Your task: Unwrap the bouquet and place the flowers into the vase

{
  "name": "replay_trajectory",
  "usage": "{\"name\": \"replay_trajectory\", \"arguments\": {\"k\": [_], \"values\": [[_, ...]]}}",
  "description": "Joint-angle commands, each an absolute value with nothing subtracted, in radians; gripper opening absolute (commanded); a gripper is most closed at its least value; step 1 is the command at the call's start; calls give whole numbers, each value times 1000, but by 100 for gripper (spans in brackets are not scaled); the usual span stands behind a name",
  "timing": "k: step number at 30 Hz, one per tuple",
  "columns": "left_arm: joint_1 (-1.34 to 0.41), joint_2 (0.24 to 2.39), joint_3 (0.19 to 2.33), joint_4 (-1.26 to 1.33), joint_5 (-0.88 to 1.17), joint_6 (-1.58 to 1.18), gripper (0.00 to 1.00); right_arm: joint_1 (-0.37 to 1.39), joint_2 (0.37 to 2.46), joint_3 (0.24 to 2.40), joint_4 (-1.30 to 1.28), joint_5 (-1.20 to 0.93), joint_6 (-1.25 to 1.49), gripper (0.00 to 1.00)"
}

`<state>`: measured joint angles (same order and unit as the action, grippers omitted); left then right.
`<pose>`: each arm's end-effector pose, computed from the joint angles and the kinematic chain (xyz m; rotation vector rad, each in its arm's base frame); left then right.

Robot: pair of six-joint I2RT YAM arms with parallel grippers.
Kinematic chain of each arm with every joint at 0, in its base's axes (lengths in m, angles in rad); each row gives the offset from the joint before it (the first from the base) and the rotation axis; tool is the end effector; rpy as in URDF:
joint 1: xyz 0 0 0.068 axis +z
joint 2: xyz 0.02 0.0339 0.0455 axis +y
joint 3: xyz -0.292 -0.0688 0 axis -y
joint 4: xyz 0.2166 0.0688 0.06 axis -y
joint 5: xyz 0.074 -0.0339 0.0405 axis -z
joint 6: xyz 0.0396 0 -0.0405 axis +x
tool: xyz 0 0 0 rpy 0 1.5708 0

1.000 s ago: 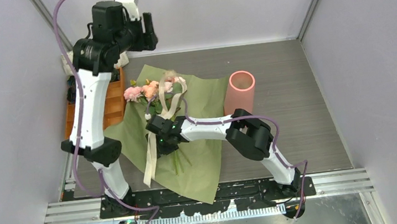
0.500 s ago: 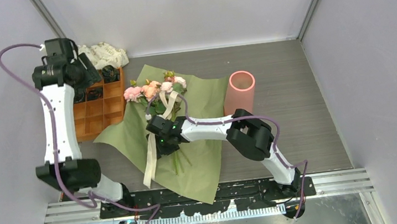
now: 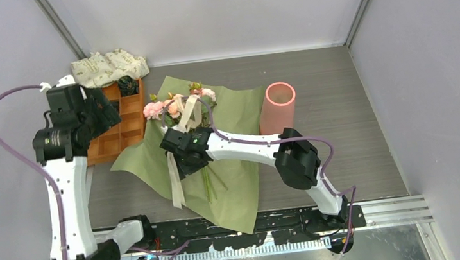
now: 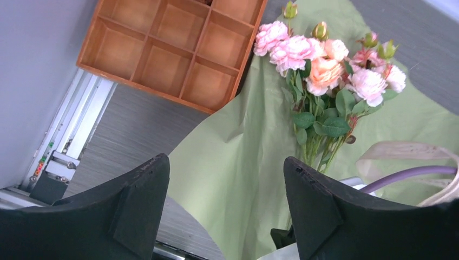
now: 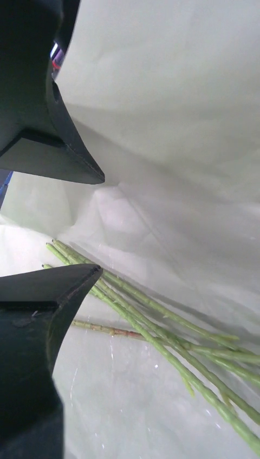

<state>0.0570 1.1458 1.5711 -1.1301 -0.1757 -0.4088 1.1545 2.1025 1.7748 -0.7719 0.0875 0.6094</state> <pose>0.1576 0.0159 0.4503 -0.6113 2.1785 0.0132 0.1827 0.4046 0.2512 -0.7107 2.6500 0.4321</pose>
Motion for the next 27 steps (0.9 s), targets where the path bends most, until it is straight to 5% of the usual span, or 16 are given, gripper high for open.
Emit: {"name": "replay_trajectory", "arguments": {"k": [1, 27], "values": [[60, 1037, 1560, -1073, -203, -427, 78, 1165, 2020, 1872, -846, 162, 575, 61], [57, 1058, 1523, -1011, -38, -452, 76, 1165, 1069, 1610, -1260, 806, 827, 63]]}}
